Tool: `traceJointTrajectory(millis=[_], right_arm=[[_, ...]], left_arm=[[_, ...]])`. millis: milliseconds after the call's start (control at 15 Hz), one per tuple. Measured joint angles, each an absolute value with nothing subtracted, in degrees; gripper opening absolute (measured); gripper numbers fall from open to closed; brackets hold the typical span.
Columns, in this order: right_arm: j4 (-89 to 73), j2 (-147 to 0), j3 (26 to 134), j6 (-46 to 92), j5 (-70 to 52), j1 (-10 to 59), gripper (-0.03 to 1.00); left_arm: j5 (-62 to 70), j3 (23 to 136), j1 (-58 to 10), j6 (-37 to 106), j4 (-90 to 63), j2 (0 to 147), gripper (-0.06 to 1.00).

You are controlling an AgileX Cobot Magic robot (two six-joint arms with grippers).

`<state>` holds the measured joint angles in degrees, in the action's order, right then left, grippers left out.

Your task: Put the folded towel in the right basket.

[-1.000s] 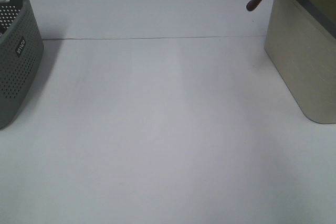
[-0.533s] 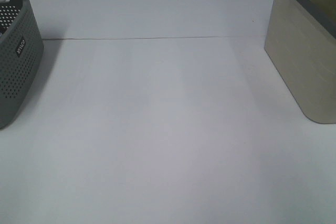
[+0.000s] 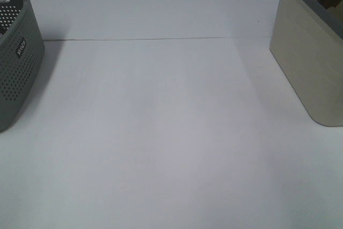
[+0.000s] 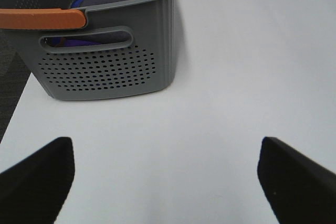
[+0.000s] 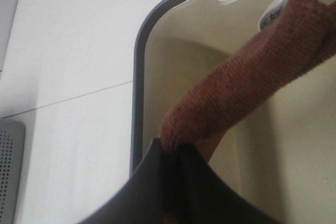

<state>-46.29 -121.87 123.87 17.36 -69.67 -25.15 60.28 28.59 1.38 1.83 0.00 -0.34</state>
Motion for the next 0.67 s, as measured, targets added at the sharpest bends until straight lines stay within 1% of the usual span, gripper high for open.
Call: traceJointTrajectory(millis=[67,133,200,333,400,467,533,667], right_arm=[[-44.58,-122.04,123.87,16.33,-69.67,-25.15,0.06],[-41.37,-122.1,123.87,14.09,-69.67,-25.15,0.14],[-38.04,-122.1,123.87,11.4,-69.67,-25.15,0.26],[-33.29,-122.1,123.87,6.65,-69.67,-25.15,0.61],[-32.54,-122.1,123.87,5.39,-69.73,-25.15,0.76],[-32.43,-122.1,123.87,5.1,-69.73,-25.15,0.83],[-32.43,-122.1,123.87,4.7,-69.73,-25.15,0.86],[-33.29,-122.1,123.87,4.41,-69.73,-25.15,0.88]], left_arm=[[60.28,28.59,1.38,1.83,0.0,-0.34,0.88],[60.28,28.59,1.38,1.83,0.0,-0.34,0.88],[60.28,28.59,1.38,1.83,0.0,-0.34,0.88],[60.28,28.59,1.38,1.83,0.0,-0.34,0.88],[60.28,28.59,1.38,1.83,0.0,-0.34,0.88],[60.28,28.59,1.38,1.83,0.0,-0.34,0.88],[60.28,28.59,1.38,1.83,0.0,-0.34,0.88],[60.28,28.59,1.38,1.83,0.0,-0.34,0.88]])
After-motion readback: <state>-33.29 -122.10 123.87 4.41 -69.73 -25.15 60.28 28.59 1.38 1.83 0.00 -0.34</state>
